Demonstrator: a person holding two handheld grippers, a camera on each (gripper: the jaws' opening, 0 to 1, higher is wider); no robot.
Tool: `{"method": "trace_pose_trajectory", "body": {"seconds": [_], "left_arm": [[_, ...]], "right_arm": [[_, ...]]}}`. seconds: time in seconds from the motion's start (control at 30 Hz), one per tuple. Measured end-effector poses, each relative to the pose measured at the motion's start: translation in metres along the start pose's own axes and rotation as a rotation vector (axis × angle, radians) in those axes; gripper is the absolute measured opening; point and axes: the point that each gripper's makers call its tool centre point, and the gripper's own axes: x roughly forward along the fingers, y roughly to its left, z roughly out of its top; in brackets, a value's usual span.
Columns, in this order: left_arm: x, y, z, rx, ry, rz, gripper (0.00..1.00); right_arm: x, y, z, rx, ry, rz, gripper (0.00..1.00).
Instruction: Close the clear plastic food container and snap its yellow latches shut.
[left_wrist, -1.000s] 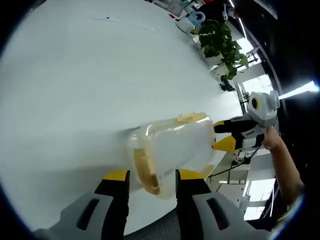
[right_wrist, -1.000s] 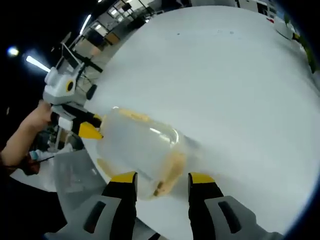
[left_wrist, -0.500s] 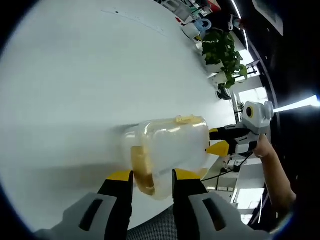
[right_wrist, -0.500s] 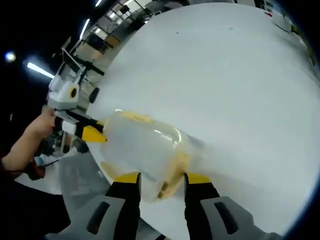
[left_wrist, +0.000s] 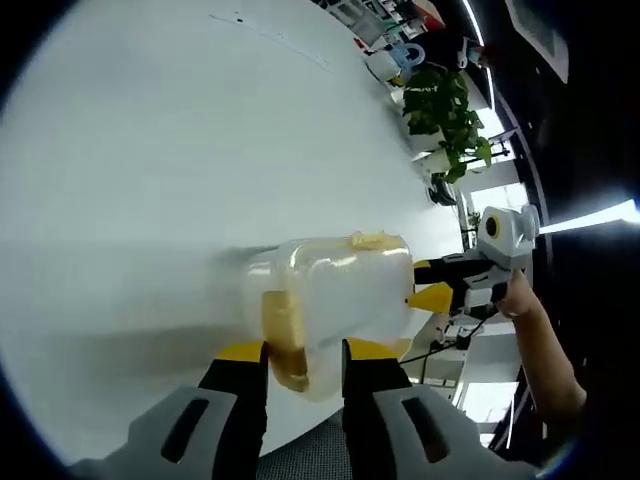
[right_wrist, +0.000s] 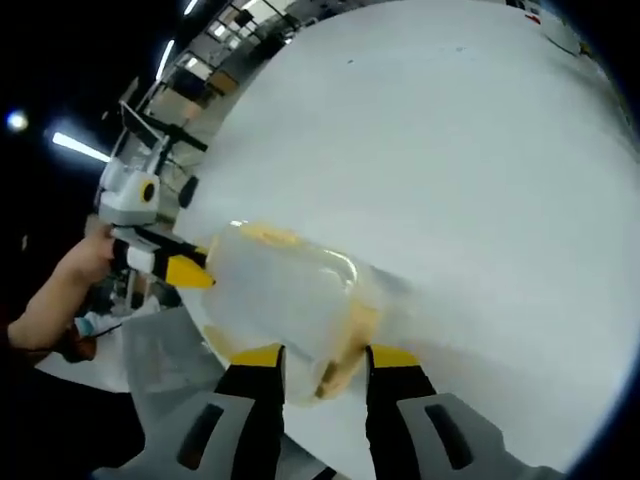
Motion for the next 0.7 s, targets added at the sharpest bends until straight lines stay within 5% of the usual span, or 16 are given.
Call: {"method": "trace_pose_trajectory", "body": {"seconds": [0.4, 0.53, 0.7], "left_arm": [[-0.001, 0.004, 0.003, -0.032, -0.003, 0.012, 0.25], [0.002, 0.000, -0.003, -0.089, 0.036, -0.006, 0.24], [0.003, -0.005, -0.003, -0.040, 0.035, 0.018, 0.25]], "right_arm": [[0.003, 0.005, 0.000, 0.017, 0.032, 0.027, 0.25], [0.004, 0.006, 0.000, 0.004, 0.043, 0.016, 0.25], [0.004, 0.002, 0.002, 0.012, 0.032, 0.014, 0.25]]}}
